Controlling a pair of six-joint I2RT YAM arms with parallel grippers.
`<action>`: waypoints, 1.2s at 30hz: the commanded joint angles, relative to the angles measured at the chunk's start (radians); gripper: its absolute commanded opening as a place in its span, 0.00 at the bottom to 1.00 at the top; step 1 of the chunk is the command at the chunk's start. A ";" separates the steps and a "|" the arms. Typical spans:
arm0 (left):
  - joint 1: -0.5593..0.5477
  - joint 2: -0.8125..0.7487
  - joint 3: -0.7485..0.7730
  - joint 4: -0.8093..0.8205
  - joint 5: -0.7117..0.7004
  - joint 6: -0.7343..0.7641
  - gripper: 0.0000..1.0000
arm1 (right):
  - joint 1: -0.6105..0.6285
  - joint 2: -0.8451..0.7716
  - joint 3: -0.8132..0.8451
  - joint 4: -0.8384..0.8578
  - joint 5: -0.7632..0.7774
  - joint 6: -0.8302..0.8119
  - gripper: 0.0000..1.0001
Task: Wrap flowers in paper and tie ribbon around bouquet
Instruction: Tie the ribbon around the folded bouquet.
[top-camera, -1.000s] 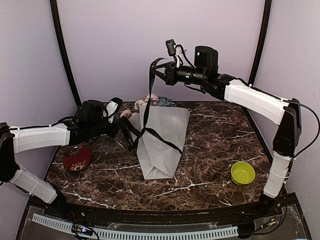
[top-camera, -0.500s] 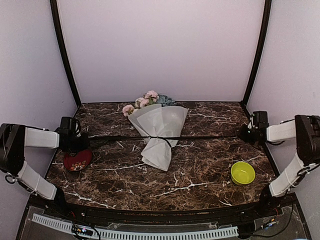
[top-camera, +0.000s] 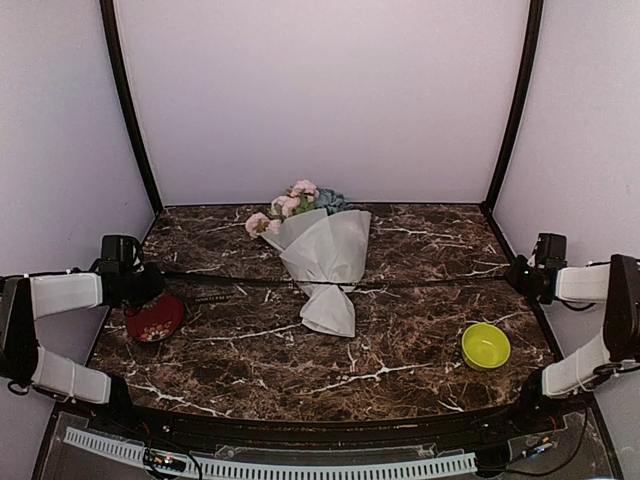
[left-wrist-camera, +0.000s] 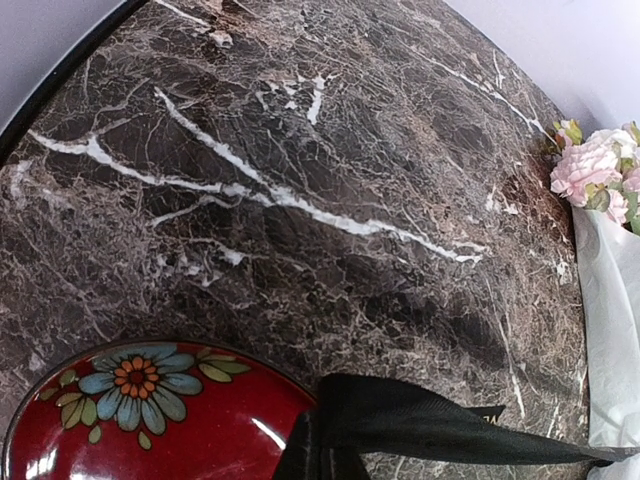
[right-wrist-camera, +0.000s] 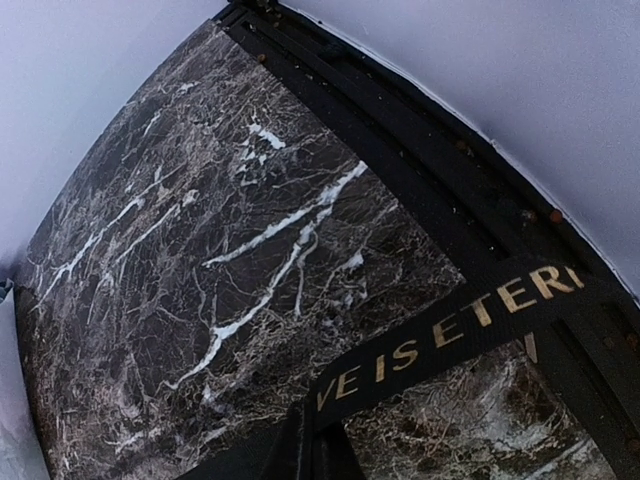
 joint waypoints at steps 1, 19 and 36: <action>0.028 -0.032 -0.004 -0.027 -0.105 -0.005 0.00 | -0.043 0.048 0.022 0.064 0.076 -0.018 0.00; 0.068 -0.052 0.007 -0.045 -0.135 -0.010 0.00 | -0.094 0.102 0.020 0.086 0.024 -0.017 0.00; 0.093 -0.060 0.005 -0.053 -0.153 -0.014 0.00 | -0.115 0.103 0.016 0.086 0.009 -0.020 0.00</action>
